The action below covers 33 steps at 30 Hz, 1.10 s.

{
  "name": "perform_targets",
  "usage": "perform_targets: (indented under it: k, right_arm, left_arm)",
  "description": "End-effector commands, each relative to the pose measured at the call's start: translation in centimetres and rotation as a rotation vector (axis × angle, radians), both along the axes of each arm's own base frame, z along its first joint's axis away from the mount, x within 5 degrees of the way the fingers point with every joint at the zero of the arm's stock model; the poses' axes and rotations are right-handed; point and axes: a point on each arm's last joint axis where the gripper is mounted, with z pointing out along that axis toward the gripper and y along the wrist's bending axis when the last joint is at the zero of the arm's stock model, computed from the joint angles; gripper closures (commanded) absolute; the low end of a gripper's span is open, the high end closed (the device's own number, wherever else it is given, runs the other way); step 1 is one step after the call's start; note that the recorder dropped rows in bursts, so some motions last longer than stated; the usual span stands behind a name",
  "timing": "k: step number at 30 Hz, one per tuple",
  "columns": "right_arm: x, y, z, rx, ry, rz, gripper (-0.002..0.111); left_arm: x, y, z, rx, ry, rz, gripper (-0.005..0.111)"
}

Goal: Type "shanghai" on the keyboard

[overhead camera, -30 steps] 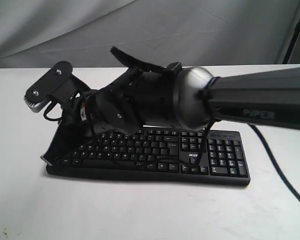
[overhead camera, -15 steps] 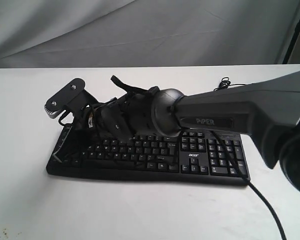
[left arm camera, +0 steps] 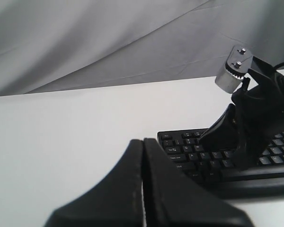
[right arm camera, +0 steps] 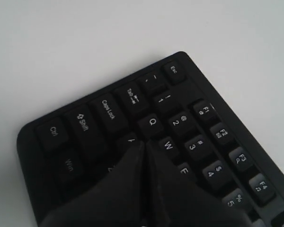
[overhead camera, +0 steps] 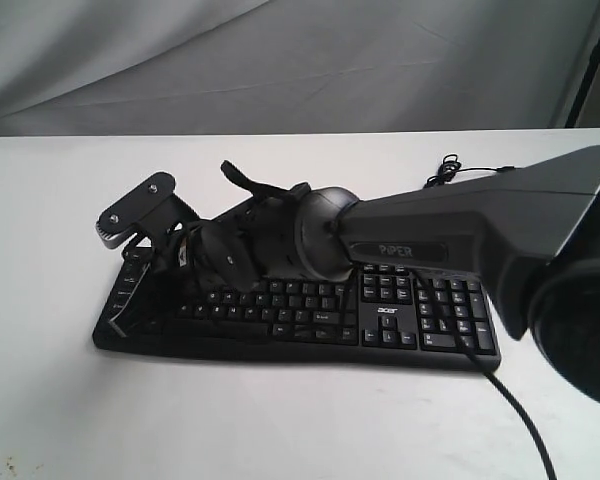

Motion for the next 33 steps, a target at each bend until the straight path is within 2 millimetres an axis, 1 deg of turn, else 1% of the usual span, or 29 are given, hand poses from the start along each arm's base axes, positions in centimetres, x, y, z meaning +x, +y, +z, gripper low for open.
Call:
perform_targets:
  k: [1, 6, 9, 23, 27, 33]
  right_arm:
    - [0.3, 0.1, -0.3, 0.023, -0.01, -0.014, 0.108]
    - [0.5, 0.2, -0.2, 0.039, -0.025, -0.016, 0.108]
    - [0.8, -0.2, -0.2, 0.039, -0.024, -0.027, 0.108]
    - [0.8, -0.2, -0.3, 0.041, -0.009, -0.036, 0.108]
    - [0.9, -0.1, -1.2, 0.04, -0.004, -0.041, 0.108]
    - [0.9, -0.1, -1.3, 0.044, -0.009, -0.041, 0.108]
  left_arm:
    - [0.0, 0.0, -0.1, -0.002, -0.002, -0.003, 0.107]
    - [0.0, 0.0, -0.1, -0.002, -0.002, -0.003, 0.107]
    - [0.0, 0.0, -0.1, -0.002, -0.002, -0.003, 0.107]
    - [0.0, 0.0, -0.1, -0.002, -0.002, -0.003, 0.107]
    - [0.0, 0.0, -0.1, -0.002, -0.002, -0.003, 0.107]
    - [0.0, 0.0, -0.1, -0.002, -0.002, -0.003, 0.107]
